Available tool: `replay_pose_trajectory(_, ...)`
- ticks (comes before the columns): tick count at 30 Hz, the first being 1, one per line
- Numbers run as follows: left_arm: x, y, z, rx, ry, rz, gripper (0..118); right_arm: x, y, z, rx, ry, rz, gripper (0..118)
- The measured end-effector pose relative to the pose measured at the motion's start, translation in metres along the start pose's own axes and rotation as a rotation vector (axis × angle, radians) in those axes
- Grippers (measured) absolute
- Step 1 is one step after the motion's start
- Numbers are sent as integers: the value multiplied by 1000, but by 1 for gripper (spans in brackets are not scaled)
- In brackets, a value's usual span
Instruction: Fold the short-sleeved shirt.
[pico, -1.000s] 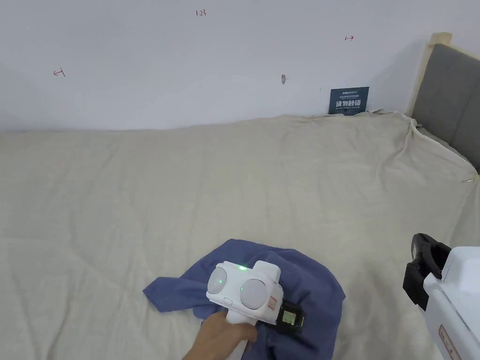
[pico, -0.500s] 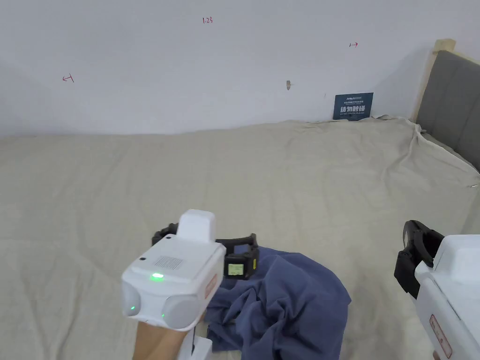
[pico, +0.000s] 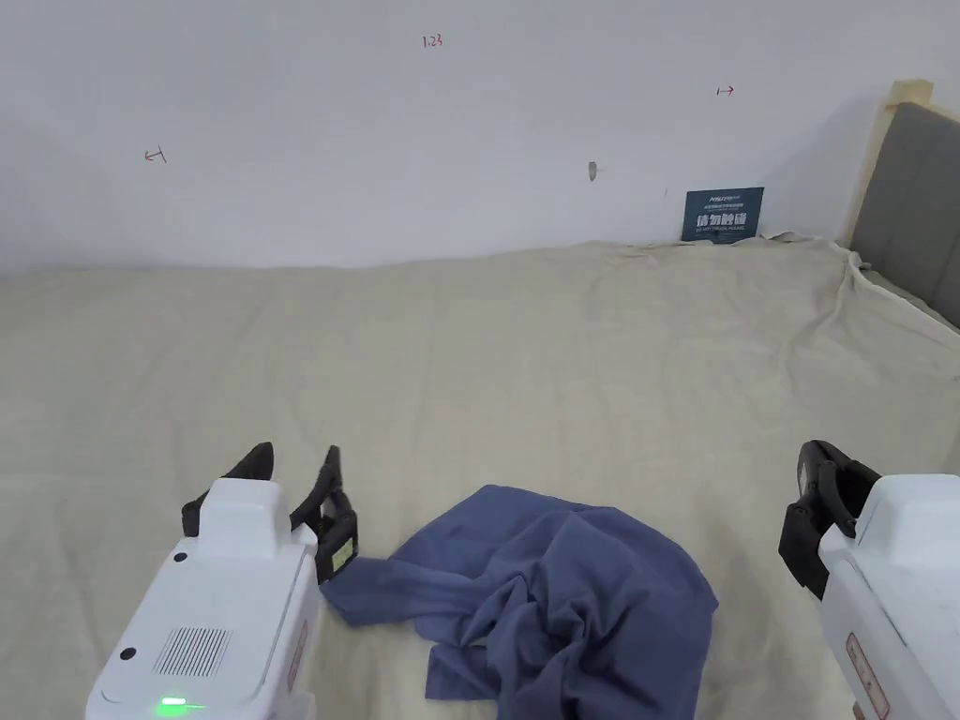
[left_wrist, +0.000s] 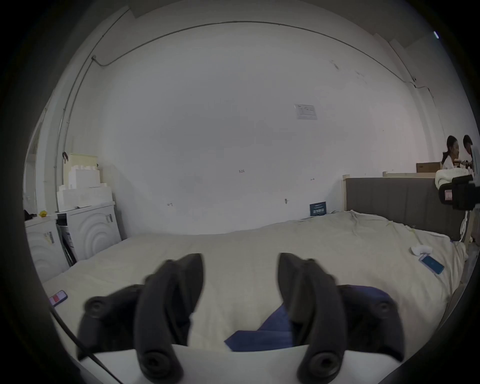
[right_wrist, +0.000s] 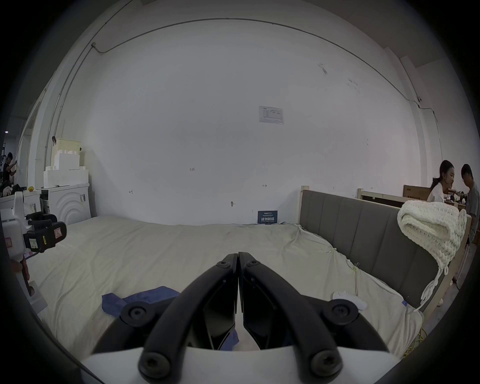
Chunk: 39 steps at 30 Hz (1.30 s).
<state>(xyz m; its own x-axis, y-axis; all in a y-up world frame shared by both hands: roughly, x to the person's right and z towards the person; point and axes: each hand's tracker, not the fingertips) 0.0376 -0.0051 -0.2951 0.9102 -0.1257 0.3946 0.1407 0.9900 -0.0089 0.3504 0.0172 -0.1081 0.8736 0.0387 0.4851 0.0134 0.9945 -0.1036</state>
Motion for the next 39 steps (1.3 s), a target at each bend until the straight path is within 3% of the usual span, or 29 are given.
replay_pose_trajectory(1,-3,-3,1,0,3,3,25,-1,-1,-1,1,1,-1,2)
replay_pose_trajectory(4,-8,-9,4,3,10,10,0,-3,-2,-1,6,2,-5,1)
replay_pose_trajectory(15,-13,-11,-3,-45,8,33,0,-11,-3,-5,7,17,1,1)
replay_pose_trajectory(24,-12,-15,-83,-382,-117,70,0,-13,-6,-22,-16,22,0,2)
replay_pose_trajectory(32,-15,-58,-180,-749,-198,167,0,-13,-11,-31,-58,18,2,1)
replay_pose_trajectory(33,-17,-65,-190,-807,-211,178,0,-18,-13,-40,-40,123,-9,2)
replay_pose_trajectory(36,-16,-84,-212,-906,-192,156,25,-12,-17,-40,-60,99,-6,2)
replay_pose_trajectory(37,-17,-91,-217,-918,-178,156,30,-9,-25,-57,-95,30,40,1)
replay_pose_trajectory(38,-17,-97,-223,-943,-167,151,30,-9,-28,-64,-101,30,40,1)
replay_pose_trajectory(39,-18,-101,-227,-968,-158,149,48,-10,-30,-67,-105,31,40,2)
